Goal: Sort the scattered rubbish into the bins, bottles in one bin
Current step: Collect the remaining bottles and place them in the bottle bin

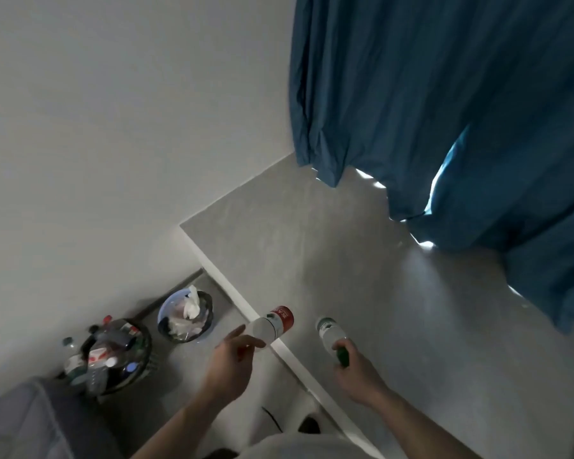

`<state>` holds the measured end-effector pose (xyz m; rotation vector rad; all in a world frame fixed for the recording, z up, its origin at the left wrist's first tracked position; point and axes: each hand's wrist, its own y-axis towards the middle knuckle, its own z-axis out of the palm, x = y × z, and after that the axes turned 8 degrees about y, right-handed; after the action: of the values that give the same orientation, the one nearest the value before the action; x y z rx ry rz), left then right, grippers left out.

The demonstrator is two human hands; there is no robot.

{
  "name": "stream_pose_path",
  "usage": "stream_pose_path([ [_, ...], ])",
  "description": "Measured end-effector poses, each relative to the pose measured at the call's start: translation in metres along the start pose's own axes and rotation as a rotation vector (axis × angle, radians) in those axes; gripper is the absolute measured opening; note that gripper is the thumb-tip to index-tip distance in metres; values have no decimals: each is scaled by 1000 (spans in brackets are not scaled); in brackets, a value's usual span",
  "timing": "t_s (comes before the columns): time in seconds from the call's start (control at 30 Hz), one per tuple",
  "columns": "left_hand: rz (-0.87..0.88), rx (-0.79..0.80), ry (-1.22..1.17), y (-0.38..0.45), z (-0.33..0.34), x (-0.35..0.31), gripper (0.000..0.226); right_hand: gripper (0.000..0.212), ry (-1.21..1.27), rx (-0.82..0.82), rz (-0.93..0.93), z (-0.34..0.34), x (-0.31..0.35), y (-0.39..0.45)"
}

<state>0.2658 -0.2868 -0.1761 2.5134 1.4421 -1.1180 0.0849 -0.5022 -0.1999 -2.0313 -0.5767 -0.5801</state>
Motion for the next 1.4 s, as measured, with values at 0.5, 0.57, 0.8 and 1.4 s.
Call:
stream_pose_path([
  [0.5, -305, -390, -207, -116, -135, 191, 13, 24, 36, -23, -425, 175, 195, -14],
  [0.57, -355, -414, -230, -126, -141, 211, 12, 20, 41, 32, -422, 196, 204, -11],
  [0.8, -459, -447, -313, -105, -156, 259, 17, 22, 10, 313, -361, 230, 254, 21],
  [1.4, -782, -448, -379, -20, -222, 341, 13, 12, -274, 522, -460, 295, 393, 143],
])
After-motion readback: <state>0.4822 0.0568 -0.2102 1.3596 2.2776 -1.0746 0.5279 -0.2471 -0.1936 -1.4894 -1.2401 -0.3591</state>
